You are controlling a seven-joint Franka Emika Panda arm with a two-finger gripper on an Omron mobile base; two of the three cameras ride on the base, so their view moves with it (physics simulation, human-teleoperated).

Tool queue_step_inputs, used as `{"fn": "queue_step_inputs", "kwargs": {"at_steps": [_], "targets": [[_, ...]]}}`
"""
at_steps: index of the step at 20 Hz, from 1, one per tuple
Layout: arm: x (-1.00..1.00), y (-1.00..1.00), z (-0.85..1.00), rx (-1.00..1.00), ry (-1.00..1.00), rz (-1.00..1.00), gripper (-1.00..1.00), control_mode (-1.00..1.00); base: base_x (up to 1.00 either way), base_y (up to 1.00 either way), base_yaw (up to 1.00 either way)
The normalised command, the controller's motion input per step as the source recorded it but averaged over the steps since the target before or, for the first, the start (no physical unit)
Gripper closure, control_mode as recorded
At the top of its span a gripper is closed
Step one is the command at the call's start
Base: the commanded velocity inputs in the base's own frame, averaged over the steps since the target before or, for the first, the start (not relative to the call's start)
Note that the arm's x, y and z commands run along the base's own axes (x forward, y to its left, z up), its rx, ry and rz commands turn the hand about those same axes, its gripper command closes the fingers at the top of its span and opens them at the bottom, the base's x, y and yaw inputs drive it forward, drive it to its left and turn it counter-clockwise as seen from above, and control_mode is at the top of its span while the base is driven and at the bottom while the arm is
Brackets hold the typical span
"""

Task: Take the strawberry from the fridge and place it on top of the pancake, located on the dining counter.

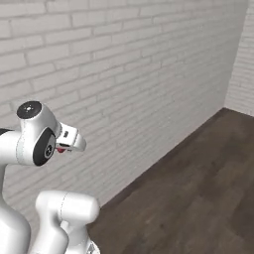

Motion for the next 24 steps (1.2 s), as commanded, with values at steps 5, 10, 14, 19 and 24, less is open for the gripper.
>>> {"fn": "queue_step_inputs", "kwargs": {"at_steps": [5, 10, 14, 19, 24], "targets": [[0.0, 0.0, 0.0, 0.0, 0.0, 0.0, 1.0, 1.0, 0.19, -0.18, -0.84], [0.0, 0.0, 0.0, 0.0, 0.0, 0.0, 1.0, 1.0, 0.25, -0.02, -0.85], [0.0, 0.0, 0.0, 0.0, 0.0, 0.0, 1.0, 1.0, 0.36, -0.01, -0.82], [0.0, 0.0, 0.0, 0.0, 0.0, 0.0, 1.0, 1.0, 0.33, -0.01, -0.83], [0.0, 0.0, 0.0, 0.0, 0.0, 0.0, 1.0, 1.0, 0.34, -0.09, -0.82]]}}
